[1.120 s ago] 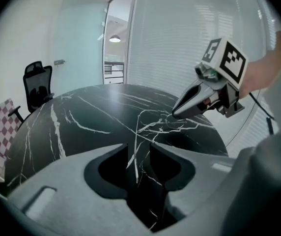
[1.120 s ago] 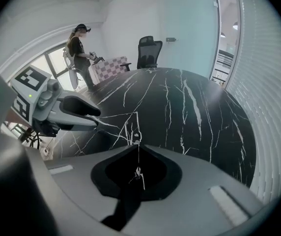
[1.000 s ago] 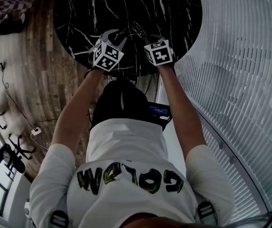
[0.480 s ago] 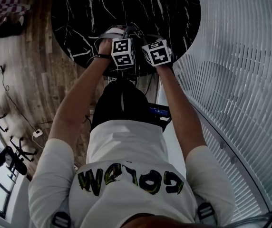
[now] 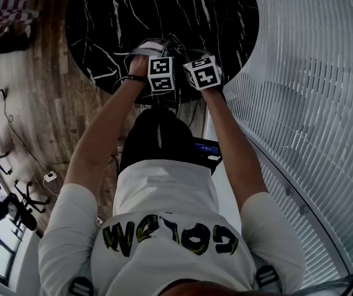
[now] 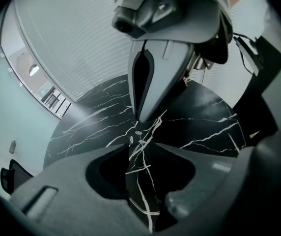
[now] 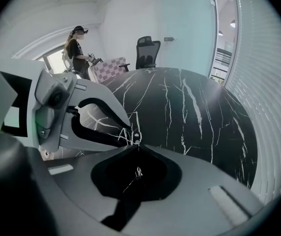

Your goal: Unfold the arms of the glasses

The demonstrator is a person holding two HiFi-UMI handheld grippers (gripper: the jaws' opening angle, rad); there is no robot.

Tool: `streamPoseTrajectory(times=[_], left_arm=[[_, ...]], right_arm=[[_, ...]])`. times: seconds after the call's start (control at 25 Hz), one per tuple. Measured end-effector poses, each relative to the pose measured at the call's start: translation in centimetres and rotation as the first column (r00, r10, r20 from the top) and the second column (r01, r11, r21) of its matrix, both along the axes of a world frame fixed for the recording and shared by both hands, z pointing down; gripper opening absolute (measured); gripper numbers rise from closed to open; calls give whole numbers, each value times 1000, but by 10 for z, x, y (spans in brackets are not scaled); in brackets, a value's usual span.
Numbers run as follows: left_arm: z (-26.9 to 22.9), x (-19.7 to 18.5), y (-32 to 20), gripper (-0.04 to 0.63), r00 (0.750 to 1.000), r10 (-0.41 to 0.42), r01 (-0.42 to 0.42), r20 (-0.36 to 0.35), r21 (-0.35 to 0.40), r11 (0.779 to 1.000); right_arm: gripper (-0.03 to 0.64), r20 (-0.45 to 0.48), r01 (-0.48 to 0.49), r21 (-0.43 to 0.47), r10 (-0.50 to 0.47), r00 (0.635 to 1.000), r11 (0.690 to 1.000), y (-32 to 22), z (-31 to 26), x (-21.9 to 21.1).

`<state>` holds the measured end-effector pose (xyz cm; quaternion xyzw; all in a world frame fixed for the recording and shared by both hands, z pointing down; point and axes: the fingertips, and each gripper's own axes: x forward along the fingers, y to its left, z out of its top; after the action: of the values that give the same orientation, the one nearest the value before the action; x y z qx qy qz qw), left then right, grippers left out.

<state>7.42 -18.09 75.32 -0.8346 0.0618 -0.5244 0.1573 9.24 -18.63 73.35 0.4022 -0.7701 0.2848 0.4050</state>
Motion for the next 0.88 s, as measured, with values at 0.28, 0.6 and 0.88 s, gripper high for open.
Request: streamPoseTrajectory(times=[0.28,0.6,0.88], left_arm=[[-1,-6,9,133,1000,-25,25,-3,-16,1000],[1,-12,31,133,997,-72,72,6,-45,996],[0,-14,55,133,993,-114,113,-4,-82,990]], right_arm=[[5,13,-37,-11,37,999,999,-3,0,4],[5,17,-54,-17,54,998,998,-4,2,8],[5,14,-65,-19,65,998,998,-7,1,9]])
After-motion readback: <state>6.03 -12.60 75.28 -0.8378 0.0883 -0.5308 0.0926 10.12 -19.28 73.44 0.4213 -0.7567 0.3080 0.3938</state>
